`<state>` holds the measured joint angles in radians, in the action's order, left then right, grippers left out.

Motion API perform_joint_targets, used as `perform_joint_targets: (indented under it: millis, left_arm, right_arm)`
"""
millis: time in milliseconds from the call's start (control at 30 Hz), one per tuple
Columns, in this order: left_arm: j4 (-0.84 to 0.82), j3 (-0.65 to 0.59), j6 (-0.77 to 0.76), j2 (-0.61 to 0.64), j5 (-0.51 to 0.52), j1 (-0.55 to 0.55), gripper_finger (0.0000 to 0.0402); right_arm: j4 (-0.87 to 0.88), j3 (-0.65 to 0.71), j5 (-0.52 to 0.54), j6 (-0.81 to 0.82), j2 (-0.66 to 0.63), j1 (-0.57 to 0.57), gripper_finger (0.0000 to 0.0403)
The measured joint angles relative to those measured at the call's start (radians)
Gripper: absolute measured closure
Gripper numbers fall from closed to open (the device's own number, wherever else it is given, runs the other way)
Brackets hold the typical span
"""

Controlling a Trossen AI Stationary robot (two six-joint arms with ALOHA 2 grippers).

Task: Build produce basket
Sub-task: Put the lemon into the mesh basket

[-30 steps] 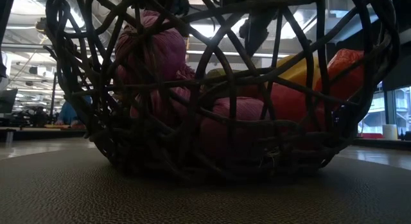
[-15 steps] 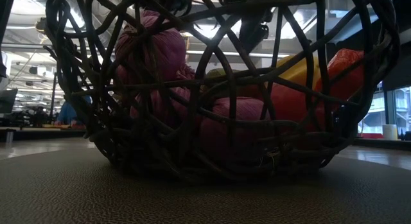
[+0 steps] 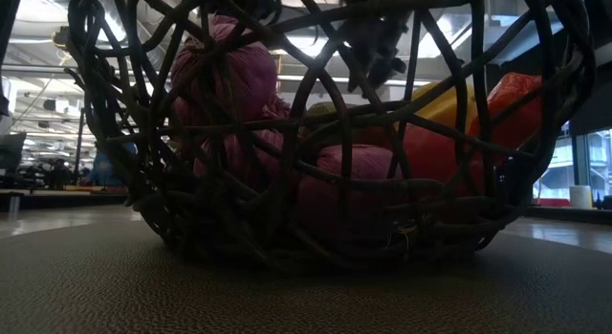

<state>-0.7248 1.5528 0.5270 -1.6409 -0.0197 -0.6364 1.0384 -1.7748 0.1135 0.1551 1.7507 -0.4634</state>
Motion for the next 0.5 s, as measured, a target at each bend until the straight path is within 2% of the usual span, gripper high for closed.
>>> perform_joint_targets:
  millis: [133,233,400,500]
  left_arm:
    - [0.001,0.000,0.000,-0.014,-0.097,-0.019,0.0318]
    - [0.016,0.000,0.005,-0.045,-0.129,-0.023,0.0318]
    - [0.010,-0.001,0.032,-0.107,-0.072,-0.025,0.0318]
    - [0.020,-0.001,0.059,-0.121,-0.073,-0.025,0.0318]
  right_arm:
    - [-0.050,0.000,0.001,-0.004,0.000,-0.066,0.0144]
    - [-0.100,0.000,0.001,-0.027,0.000,-0.108,0.0144]
    - [-0.144,0.000,0.002,-0.089,0.000,-0.151,0.0144]
    - [-0.141,0.000,0.001,-0.135,0.000,-0.166,0.0144]
